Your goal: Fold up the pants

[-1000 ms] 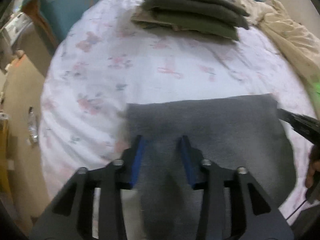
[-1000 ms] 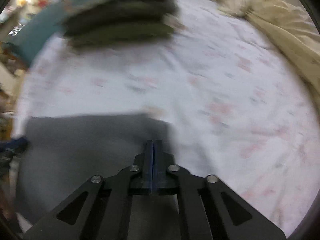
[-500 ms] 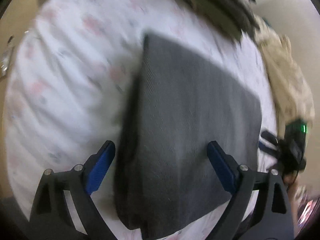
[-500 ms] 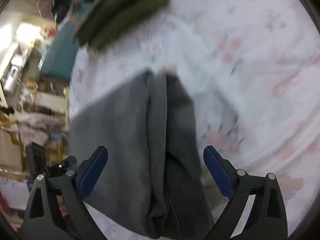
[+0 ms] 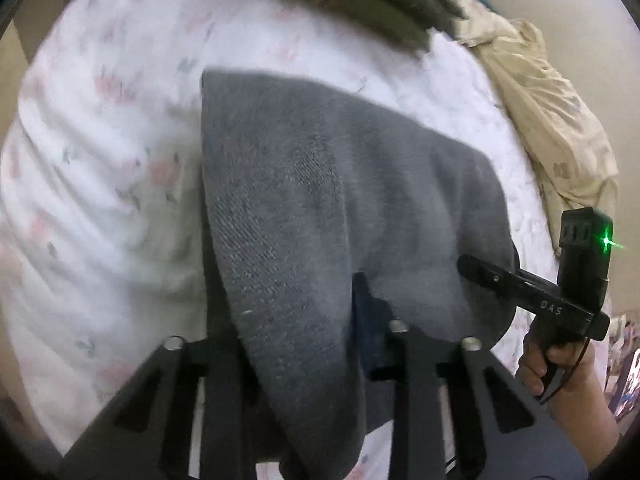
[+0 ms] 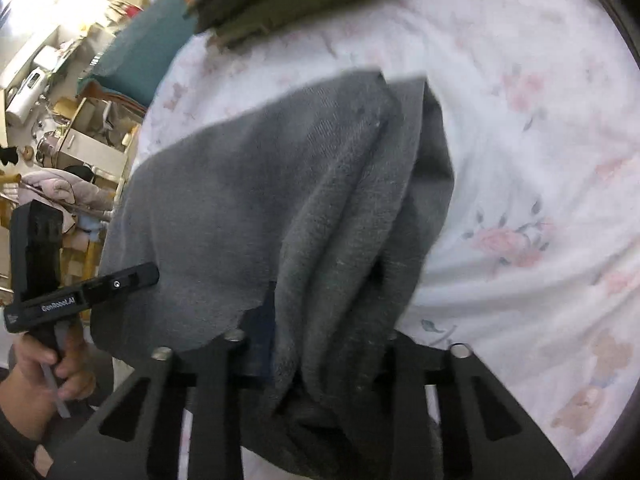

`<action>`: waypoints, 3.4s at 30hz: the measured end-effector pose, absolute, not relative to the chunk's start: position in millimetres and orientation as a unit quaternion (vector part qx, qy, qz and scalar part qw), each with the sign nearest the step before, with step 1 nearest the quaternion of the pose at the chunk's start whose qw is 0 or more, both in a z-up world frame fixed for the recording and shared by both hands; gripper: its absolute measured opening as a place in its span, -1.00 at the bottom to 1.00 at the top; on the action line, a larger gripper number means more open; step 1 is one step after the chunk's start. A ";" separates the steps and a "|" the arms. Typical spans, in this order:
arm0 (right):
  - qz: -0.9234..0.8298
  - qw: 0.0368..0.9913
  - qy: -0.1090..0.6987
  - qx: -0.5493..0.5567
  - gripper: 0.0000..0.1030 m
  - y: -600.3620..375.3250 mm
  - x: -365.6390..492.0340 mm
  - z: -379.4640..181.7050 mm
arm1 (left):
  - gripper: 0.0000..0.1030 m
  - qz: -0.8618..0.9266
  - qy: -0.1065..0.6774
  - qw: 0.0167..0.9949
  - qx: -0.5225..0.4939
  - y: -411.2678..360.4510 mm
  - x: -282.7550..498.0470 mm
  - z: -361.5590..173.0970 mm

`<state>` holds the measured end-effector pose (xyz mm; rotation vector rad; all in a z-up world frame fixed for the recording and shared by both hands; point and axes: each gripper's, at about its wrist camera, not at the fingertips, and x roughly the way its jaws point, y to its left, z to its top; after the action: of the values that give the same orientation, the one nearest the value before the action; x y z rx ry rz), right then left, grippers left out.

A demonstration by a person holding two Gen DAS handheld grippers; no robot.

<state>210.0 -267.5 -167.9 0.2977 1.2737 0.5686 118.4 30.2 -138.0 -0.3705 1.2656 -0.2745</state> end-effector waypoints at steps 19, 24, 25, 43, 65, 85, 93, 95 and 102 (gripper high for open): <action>0.246 0.828 0.468 0.187 -0.53 -300.0 211.7 -45.8 | -0.62 -0.179 0.506 0.838 -0.100 0.6 146.3 -15.5; 0.253 0.846 0.433 0.181 -0.53 -303.4 262.9 -4.1 | -0.62 -0.183 0.474 0.857 -0.091 -0.7 204.3 28.6; 0.249 0.848 0.432 0.179 -0.53 -300.7 282.5 4.4 | -0.62 -0.177 0.479 0.855 -0.092 -0.6 218.8 32.1; 0.223 0.867 0.434 0.104 -0.53 -240.1 576.0 5.4 | -0.60 -0.135 0.460 0.870 -0.115 33.9 506.0 -0.2; 0.120 0.935 0.328 0.066 0.59 -299.4 447.2 33.8 | 0.79 0.070 0.326 0.942 -0.033 81.4 383.3 25.5; 0.141 0.947 0.285 0.044 1.00 -272.6 140.9 56.1 | 0.99 0.042 0.273 0.958 -0.070 14.7 71.3 66.7; 0.148 0.952 0.269 0.012 1.00 -266.9 80.1 42.3 | 0.99 0.059 0.262 0.960 -0.084 14.8 12.0 44.1; 0.150 0.951 0.270 0.015 1.00 -267.1 72.6 38.3 | 0.99 0.056 0.251 0.964 -0.068 12.5 1.9 38.3; 0.133 0.954 0.266 0.031 1.00 -272.7 58.5 10.9 | 0.99 0.038 0.236 0.970 -0.043 -0.8 -8.9 26.3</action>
<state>58.5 -272.7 10.9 0.0628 0.5401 0.2704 -8.9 -0.8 26.3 -0.0871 0.4776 0.0760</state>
